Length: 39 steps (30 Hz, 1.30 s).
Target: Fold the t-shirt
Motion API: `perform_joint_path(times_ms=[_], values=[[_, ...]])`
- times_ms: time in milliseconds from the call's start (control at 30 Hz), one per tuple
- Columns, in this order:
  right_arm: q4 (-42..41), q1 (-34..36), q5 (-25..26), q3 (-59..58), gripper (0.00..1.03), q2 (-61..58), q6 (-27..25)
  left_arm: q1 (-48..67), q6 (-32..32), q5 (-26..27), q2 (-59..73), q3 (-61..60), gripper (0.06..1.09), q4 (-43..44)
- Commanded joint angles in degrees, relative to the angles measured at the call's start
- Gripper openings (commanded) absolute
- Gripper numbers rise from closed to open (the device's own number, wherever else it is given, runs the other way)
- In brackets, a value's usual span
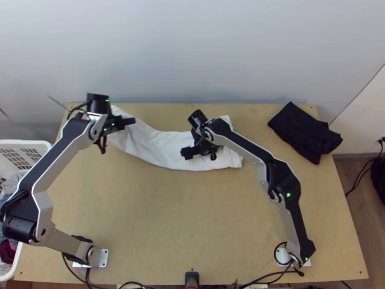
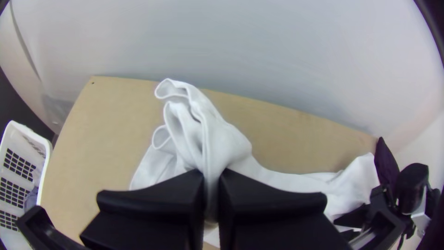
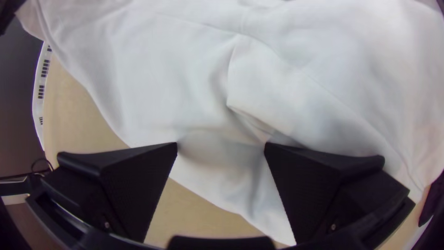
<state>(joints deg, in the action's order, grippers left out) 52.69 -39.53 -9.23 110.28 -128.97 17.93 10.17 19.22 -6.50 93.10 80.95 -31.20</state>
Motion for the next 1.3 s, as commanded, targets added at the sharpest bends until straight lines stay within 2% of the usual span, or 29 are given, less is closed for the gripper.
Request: perform_joint_path(times_ms=[0,167,367,600,833,1033,1267], values=[[-0.9,0.3,0.1,-1.0,0.88,-3.7,0.0,7.4,0.1,0.0,2.0,6.0,0.10,-1.8],[-1.1,2.4,-0.3,-0.9,0.88,-2.1,1.2,11.1,0.1,-0.4,4.2,9.3,0.10,-2.0],[-0.3,9.1,-2.9,-1.0,0.88,7.9,1.6,13.2,0.4,-0.3,6.6,13.1,0.10,-2.5],[5.4,12.7,-8.8,1.7,0.88,17.8,1.4,18.1,0.8,-0.3,9.6,18.9,0.10,-2.8],[12.4,14.3,-9.6,0.7,0.90,25.5,1.2,24.4,1.5,-0.3,14.4,27.1,0.10,-3.3],[14.3,20.2,-12.2,-3.1,0.90,33.8,1.2,29.0,1.3,0.5,22.4,35.0,0.10,-3.3],[16.7,25.4,-12.9,-5.1,0.90,37.2,1.2,35.2,1.3,2.5,29.4,40.4,0.10,-3.9]])
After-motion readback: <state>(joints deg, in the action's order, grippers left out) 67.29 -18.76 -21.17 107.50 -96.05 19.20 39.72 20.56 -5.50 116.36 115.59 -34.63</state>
